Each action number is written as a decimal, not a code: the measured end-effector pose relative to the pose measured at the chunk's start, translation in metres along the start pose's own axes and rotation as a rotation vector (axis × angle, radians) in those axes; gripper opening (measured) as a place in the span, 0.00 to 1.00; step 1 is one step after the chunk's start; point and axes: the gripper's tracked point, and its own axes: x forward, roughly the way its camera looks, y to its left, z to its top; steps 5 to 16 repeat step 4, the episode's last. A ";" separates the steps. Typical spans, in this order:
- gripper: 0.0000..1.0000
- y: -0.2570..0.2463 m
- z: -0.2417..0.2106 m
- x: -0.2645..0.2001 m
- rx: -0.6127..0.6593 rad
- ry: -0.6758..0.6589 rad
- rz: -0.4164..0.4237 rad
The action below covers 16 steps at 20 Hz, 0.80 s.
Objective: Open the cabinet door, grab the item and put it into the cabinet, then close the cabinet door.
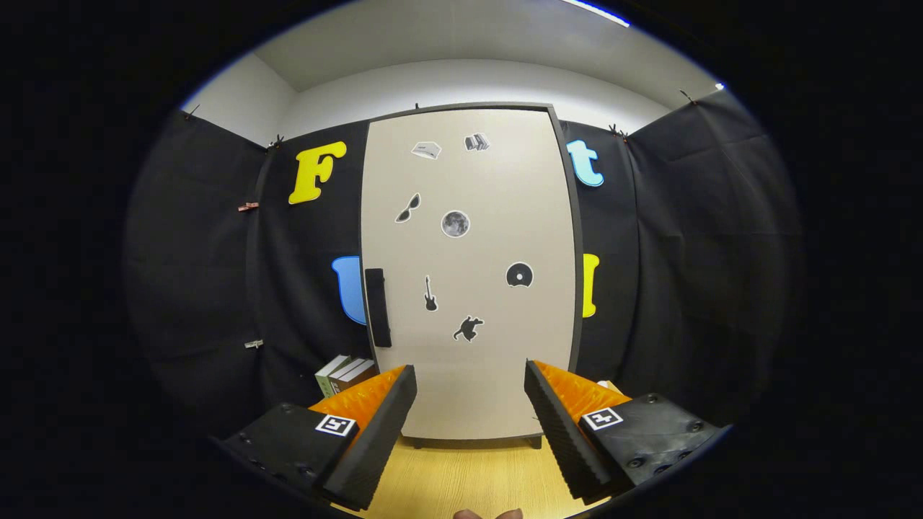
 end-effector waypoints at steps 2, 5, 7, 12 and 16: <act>0.98 0.001 0.000 0.001 -0.001 0.001 0.001; 0.98 0.000 0.000 0.001 -0.004 0.000 0.002; 0.98 0.000 0.000 0.001 -0.004 0.000 0.002; 0.98 0.000 0.000 0.001 -0.004 0.000 0.002; 0.98 0.000 0.000 0.001 -0.004 0.000 0.002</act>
